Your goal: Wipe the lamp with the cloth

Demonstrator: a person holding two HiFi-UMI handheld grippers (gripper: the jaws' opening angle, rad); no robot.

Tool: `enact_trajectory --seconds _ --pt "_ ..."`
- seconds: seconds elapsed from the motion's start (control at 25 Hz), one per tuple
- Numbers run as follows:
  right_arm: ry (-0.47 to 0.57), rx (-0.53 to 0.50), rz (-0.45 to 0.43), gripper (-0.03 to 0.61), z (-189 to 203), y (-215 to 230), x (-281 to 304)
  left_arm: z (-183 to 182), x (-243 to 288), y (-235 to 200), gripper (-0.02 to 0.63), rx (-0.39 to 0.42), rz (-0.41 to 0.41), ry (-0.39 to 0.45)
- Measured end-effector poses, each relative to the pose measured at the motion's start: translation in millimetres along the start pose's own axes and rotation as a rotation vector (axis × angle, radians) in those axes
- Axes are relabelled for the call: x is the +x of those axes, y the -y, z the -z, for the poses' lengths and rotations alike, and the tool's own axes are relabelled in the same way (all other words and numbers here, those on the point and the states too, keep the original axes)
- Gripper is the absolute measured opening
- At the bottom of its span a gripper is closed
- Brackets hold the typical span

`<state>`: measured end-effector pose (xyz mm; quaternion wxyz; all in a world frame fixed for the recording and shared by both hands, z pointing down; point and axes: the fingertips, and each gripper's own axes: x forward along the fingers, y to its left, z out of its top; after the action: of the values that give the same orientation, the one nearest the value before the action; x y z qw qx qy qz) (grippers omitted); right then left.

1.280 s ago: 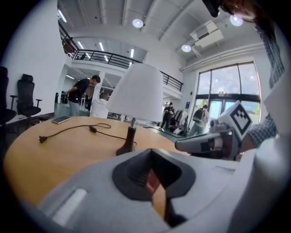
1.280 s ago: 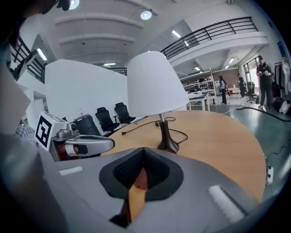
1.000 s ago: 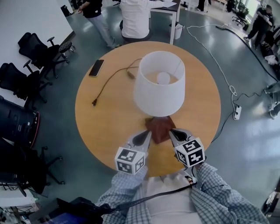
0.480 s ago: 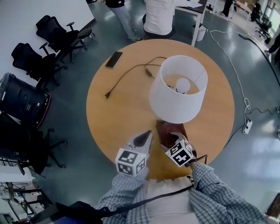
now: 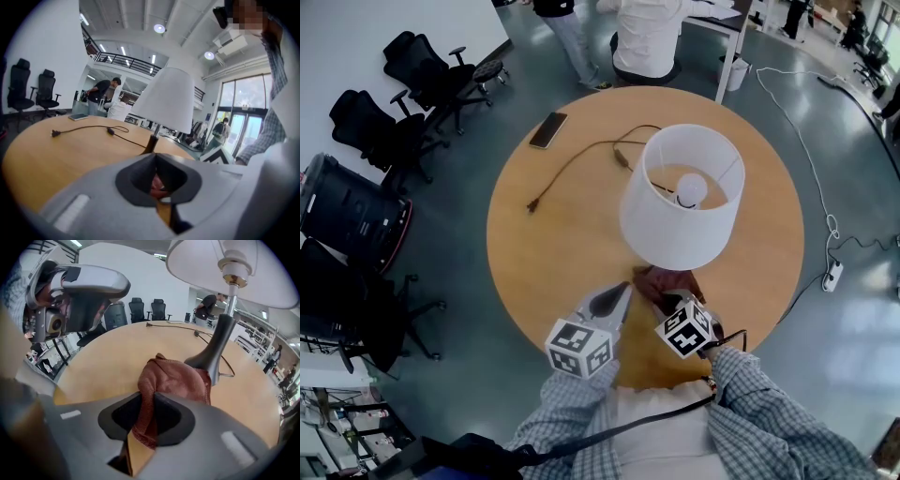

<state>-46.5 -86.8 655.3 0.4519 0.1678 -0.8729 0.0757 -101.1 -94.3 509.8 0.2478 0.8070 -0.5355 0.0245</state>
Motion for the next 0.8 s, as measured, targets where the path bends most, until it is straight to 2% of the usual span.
enact_trajectory --seconds 0.08,0.24,0.28,0.32,0.48,0.56,0.64,0.8 --pt "-0.021 0.017 -0.003 0.078 7 2 -5 -1 8 3 0.0 -0.082 0.051 0.026" --pt "-0.045 0.072 -0.003 0.074 28 8 -18 -16 21 10 -0.002 -0.288 0.19 0.154" --pt "-0.05 0.088 -0.004 0.072 34 8 -22 -19 23 12 0.035 -0.333 0.223 0.178" --pt "-0.053 0.105 -0.002 0.071 40 10 -26 -21 24 14 0.14 -0.372 0.256 0.194" --pt "-0.054 0.166 0.021 0.071 58 15 -38 -32 31 22 0.205 -0.512 0.388 0.241" --pt "-0.055 0.177 0.03 0.071 66 17 -42 -46 34 27 0.232 -0.612 0.451 0.279" --pt "-0.053 0.196 0.034 0.071 73 18 -44 -54 37 30 0.297 -0.715 0.513 0.328" --pt "-0.064 0.221 0.038 0.071 78 16 -47 -59 43 31 0.324 -0.817 0.582 0.38"
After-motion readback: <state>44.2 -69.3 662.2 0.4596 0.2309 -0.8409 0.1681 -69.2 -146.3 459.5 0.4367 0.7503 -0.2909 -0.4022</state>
